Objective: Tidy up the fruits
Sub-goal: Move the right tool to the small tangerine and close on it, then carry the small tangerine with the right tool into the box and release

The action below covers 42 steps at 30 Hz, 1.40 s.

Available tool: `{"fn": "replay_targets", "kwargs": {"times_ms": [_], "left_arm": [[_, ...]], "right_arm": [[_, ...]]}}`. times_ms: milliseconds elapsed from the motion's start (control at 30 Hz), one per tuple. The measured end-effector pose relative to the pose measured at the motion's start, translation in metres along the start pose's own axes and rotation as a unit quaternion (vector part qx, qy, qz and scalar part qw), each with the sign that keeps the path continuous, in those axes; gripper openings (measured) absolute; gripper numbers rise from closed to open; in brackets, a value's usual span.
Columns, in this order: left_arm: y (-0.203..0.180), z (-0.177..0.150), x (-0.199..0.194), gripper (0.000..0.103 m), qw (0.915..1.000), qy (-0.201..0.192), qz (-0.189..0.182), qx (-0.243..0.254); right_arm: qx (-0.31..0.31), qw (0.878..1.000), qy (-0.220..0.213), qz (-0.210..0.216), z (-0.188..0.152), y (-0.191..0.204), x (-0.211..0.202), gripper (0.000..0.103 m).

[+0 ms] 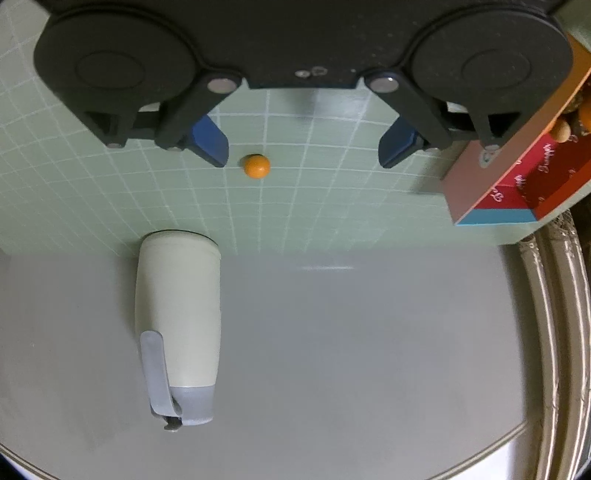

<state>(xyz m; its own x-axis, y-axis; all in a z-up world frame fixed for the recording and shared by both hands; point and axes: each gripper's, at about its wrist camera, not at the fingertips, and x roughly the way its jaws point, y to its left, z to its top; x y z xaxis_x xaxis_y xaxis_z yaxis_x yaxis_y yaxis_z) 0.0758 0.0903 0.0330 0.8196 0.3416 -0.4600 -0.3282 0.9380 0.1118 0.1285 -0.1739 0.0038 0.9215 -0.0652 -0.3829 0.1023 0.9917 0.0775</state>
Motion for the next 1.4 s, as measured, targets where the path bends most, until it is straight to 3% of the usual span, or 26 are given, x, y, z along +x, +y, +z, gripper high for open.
{"fn": "replay_targets", "kwargs": {"times_ms": [333, 533, 800, 1067, 1400], "left_arm": [[0.032, -0.006, -0.004, 0.089, 0.998, -0.017, 0.053, -0.028], [0.05, -0.009, -0.005, 0.09, 0.9956, -0.024, 0.08, -0.042], [0.067, -0.013, -0.004, 0.092, 0.9938, -0.019, 0.095, -0.056], [0.076, -0.015, -0.003, 0.093, 0.9933, -0.014, 0.096, -0.063], [0.075, -0.017, -0.002, 0.094, 0.9935, -0.009, 0.095, -0.062]], "right_arm": [[0.002, 0.998, 0.056, -0.014, 0.007, -0.004, 0.04, 0.071], [0.001, 0.997, 0.067, -0.028, 0.012, -0.01, 0.055, 0.064], [0.023, 0.994, 0.095, -0.037, 0.014, -0.027, 0.079, 0.042], [0.004, 0.995, 0.091, -0.038, 0.012, -0.023, 0.084, 0.022], [-0.013, 0.996, 0.089, -0.019, 0.012, -0.013, 0.08, 0.021]]}}
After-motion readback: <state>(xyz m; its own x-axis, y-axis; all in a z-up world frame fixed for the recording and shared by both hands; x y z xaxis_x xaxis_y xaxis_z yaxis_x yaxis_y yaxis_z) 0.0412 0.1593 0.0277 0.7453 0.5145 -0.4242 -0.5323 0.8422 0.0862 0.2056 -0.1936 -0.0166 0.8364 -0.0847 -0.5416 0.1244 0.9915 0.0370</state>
